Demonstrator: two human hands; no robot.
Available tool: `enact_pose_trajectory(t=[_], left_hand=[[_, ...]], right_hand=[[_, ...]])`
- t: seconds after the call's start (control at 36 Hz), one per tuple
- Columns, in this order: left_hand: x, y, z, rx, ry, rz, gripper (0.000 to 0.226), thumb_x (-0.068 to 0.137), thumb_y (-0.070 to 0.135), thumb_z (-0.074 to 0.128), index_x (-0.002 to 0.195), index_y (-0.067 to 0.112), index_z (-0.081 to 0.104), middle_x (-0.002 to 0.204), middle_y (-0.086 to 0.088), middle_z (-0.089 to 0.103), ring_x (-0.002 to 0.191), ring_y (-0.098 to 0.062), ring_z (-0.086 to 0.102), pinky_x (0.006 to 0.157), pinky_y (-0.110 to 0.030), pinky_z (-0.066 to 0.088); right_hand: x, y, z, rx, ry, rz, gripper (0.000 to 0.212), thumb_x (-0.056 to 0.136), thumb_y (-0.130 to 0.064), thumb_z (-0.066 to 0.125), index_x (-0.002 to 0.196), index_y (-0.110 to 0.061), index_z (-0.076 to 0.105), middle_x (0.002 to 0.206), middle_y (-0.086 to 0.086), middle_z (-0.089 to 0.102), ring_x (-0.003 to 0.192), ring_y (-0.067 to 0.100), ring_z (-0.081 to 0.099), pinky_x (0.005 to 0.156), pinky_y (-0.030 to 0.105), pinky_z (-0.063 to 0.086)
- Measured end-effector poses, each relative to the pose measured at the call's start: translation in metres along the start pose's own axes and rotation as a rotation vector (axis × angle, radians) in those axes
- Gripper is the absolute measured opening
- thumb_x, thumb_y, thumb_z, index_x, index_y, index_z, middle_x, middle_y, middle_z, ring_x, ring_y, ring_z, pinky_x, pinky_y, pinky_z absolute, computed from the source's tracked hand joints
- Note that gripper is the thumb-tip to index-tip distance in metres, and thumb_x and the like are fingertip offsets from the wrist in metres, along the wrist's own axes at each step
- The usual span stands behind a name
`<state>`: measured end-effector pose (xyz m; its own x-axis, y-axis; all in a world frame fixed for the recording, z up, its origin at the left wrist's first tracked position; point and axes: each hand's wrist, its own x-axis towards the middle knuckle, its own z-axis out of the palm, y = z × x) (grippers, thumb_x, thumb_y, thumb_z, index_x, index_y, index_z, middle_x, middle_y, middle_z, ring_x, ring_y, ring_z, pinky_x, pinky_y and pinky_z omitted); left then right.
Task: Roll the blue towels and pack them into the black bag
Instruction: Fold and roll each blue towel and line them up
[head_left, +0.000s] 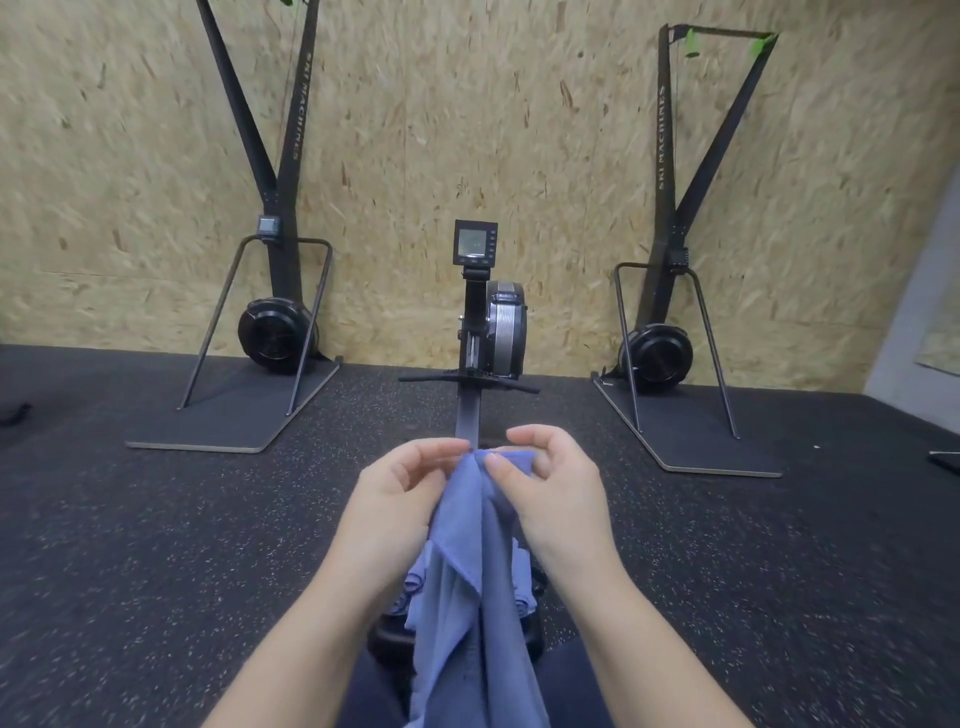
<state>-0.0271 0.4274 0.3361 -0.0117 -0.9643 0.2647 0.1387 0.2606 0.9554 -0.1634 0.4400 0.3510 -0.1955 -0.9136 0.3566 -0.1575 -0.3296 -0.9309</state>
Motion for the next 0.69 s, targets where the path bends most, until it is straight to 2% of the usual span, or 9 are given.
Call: enact_pose_trajectory(t=[0.08, 0.14, 0.22, 0.31, 0.39, 0.47, 0.58, 0.69], left_hand=[[-0.004, 0.004, 0.004, -0.114, -0.082, -0.051, 0.044, 0.088, -0.021, 0.039, 0.097, 0.009, 0.07, 0.091, -0.005, 0.075, 0.075, -0.013, 0.069, 0.061, -0.021, 0.052], [-0.006, 0.006, 0.006, -0.181, -0.125, -0.069, 0.042, 0.087, -0.023, 0.038, 0.098, 0.003, 0.068, 0.09, -0.01, 0.074, 0.065, -0.012, 0.068, 0.051, -0.017, 0.049], [-0.007, 0.004, 0.005, -0.17, -0.168, -0.049, 0.047, 0.085, -0.025, 0.036, 0.101, 0.005, 0.069, 0.099, -0.012, 0.074, 0.082, -0.017, 0.071, 0.06, -0.022, 0.055], [-0.006, 0.001, 0.005, -0.093, -0.173, -0.007, 0.056, 0.083, -0.026, 0.038, 0.101, 0.014, 0.073, 0.108, -0.009, 0.072, 0.098, -0.022, 0.068, 0.081, -0.032, 0.056], [-0.008, 0.002, 0.008, -0.045, -0.163, 0.061, 0.043, 0.085, -0.02, 0.052, 0.099, 0.014, 0.073, 0.113, 0.005, 0.071, 0.106, -0.014, 0.066, 0.087, -0.028, 0.054], [-0.009, 0.005, 0.01, 0.04, -0.136, 0.139, 0.03, 0.085, -0.013, 0.059, 0.093, 0.013, 0.073, 0.112, 0.014, 0.07, 0.099, -0.007, 0.068, 0.08, -0.019, 0.053], [-0.009, 0.006, 0.011, 0.24, -0.053, 0.266, 0.047, 0.084, -0.014, 0.058, 0.077, 0.029, 0.076, 0.106, 0.014, 0.07, 0.091, 0.0, 0.067, 0.075, -0.013, 0.049], [-0.01, 0.007, 0.011, 0.326, -0.017, 0.296, 0.036, 0.086, -0.008, 0.058, 0.08, 0.025, 0.07, 0.098, 0.017, 0.069, 0.075, 0.004, 0.062, 0.064, -0.009, 0.044]], right_hand=[[0.002, 0.001, -0.004, -0.029, 0.056, 0.012, 0.018, 0.083, -0.015, 0.072, 0.088, -0.022, 0.057, 0.079, 0.0, 0.07, 0.068, 0.01, 0.062, 0.063, 0.026, 0.049], [0.003, 0.0, -0.007, -0.049, 0.062, 0.005, 0.013, 0.083, -0.016, 0.072, 0.086, -0.02, 0.06, 0.077, 0.0, 0.068, 0.063, 0.004, 0.058, 0.059, 0.018, 0.046], [0.002, -0.002, -0.011, -0.011, 0.031, 0.002, 0.005, 0.087, -0.011, 0.068, 0.089, -0.013, 0.064, 0.072, -0.001, 0.067, 0.056, -0.001, 0.057, 0.053, 0.011, 0.043], [0.0, -0.003, -0.014, 0.067, 0.001, 0.01, 0.006, 0.089, -0.006, 0.064, 0.091, -0.01, 0.066, 0.076, 0.0, 0.072, 0.065, 0.003, 0.067, 0.059, 0.014, 0.049], [-0.001, -0.002, -0.016, 0.088, -0.012, 0.009, 0.011, 0.09, -0.004, 0.062, 0.091, -0.014, 0.067, 0.082, 0.001, 0.075, 0.076, 0.011, 0.071, 0.068, 0.021, 0.054], [-0.002, -0.003, -0.016, 0.103, -0.046, 0.011, 0.015, 0.091, -0.003, 0.06, 0.093, -0.017, 0.067, 0.084, -0.001, 0.075, 0.08, 0.012, 0.071, 0.072, 0.023, 0.055], [-0.007, -0.007, -0.016, 0.096, -0.1, 0.012, 0.017, 0.091, -0.002, 0.059, 0.096, -0.017, 0.065, 0.083, -0.003, 0.074, 0.076, 0.004, 0.069, 0.068, 0.014, 0.051], [-0.008, -0.006, -0.016, 0.062, -0.088, 0.028, 0.018, 0.091, -0.001, 0.056, 0.096, -0.017, 0.063, 0.086, 0.0, 0.074, 0.071, 0.005, 0.065, 0.063, 0.014, 0.05]])
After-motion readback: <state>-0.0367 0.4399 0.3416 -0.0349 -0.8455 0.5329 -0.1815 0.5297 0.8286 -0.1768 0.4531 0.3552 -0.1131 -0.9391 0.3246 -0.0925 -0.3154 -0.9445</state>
